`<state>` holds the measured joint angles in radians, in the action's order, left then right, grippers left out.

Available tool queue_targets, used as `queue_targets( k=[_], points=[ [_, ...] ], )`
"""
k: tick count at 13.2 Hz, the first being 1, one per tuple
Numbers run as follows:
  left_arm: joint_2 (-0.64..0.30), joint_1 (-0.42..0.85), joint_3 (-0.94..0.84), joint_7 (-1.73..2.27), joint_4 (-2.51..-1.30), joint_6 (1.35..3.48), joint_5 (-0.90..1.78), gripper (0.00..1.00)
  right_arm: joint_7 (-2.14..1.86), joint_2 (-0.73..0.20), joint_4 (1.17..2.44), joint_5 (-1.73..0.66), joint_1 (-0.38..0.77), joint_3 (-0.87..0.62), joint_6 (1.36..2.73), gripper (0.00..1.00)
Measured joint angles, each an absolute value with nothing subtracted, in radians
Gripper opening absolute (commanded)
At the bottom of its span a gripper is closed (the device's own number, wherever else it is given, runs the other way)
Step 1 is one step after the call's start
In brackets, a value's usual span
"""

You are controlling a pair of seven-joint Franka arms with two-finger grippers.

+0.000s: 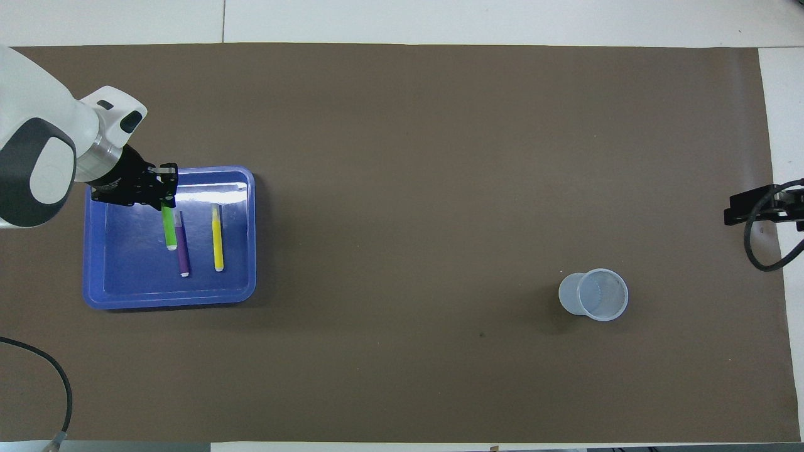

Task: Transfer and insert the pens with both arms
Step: 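Lift the green pen with the left gripper while the right gripper approaches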

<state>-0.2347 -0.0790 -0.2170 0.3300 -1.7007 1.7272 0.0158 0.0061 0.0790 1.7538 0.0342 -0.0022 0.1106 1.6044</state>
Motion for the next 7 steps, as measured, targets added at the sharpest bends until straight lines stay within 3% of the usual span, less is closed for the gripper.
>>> queue_targets(
  k=[7],
  points=[
    [-0.180, -0.074, -0.381, 1.011, -1.625, 1.651, 0.299, 0.00, 0.029, 0.082, 1.778, -0.384, 0.003, 0.109, 1.601, 1.00]
  ],
)
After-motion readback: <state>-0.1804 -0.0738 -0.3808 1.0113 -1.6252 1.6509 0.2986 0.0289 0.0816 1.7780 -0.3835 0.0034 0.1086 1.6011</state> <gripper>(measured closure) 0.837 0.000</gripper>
